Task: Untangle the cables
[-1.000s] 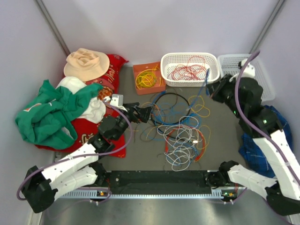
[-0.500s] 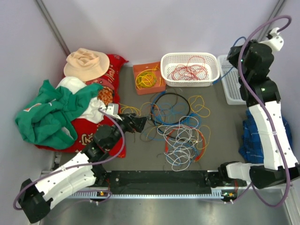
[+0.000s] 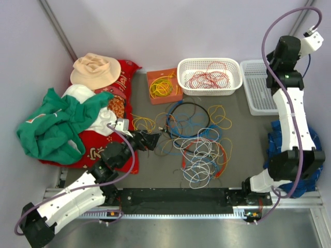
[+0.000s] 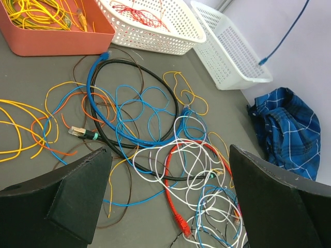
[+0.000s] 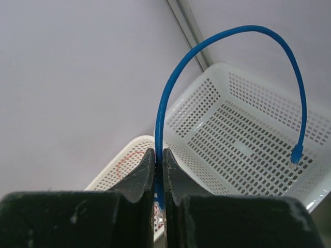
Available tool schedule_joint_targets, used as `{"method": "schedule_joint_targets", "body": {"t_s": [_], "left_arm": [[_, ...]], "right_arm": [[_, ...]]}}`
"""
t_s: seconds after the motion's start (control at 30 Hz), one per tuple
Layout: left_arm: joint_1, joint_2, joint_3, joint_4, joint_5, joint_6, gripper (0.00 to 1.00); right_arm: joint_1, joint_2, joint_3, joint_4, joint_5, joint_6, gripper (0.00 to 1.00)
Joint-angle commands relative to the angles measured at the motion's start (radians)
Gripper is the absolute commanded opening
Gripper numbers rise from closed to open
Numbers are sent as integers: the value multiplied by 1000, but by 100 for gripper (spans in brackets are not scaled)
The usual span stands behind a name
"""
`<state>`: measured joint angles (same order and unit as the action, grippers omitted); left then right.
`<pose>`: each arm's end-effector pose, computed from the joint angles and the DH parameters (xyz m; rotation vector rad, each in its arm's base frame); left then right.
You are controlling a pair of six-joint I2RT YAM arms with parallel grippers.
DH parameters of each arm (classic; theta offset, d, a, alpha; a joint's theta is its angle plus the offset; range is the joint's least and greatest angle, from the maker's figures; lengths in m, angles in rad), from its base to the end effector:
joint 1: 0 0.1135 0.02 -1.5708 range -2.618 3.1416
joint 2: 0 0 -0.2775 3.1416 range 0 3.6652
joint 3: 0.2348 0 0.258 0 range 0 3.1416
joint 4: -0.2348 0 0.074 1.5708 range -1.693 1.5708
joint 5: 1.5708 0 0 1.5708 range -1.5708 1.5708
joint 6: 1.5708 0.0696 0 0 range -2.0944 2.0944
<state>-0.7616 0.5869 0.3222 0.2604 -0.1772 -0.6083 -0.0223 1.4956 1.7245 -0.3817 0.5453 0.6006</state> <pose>0.1455 -0.1218 0.2588 -0.0191 1.6535 -0.9243 0.3610 -0.0442 0.4853 0.8848 1.4533 -0.0388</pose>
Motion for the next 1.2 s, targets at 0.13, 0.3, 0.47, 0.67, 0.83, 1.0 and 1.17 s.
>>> {"method": "schedule_joint_targets", "body": {"t_s": [0.13, 0.3, 0.47, 0.67, 0.83, 1.0, 1.17], "left_arm": [[1, 21, -2, 22, -5, -15, 99], [1, 50, 8, 20, 2, -25, 99], [-1, 62, 31, 17, -5, -22, 99], [-1, 67, 58, -15, -42, -24, 99], [-1, 59, 84, -79, -67, -36, 99], [1, 39, 91, -130, -85, -45, 99], [-1, 37, 87, -171, -110, -59, 98]], "right_arm": [[-70, 84, -94, 26, -105, 2, 0], [-87, 103, -95, 7, -189, 37, 83], [16, 2, -114, 70, -151, -1, 98], [241, -190, -328, 141, -248, 7, 96], [433, -291, -618, 187, -283, -7, 95], [592, -281, -750, 152, -337, -59, 93], [705, -181, -784, 149, -364, -131, 93]]}}
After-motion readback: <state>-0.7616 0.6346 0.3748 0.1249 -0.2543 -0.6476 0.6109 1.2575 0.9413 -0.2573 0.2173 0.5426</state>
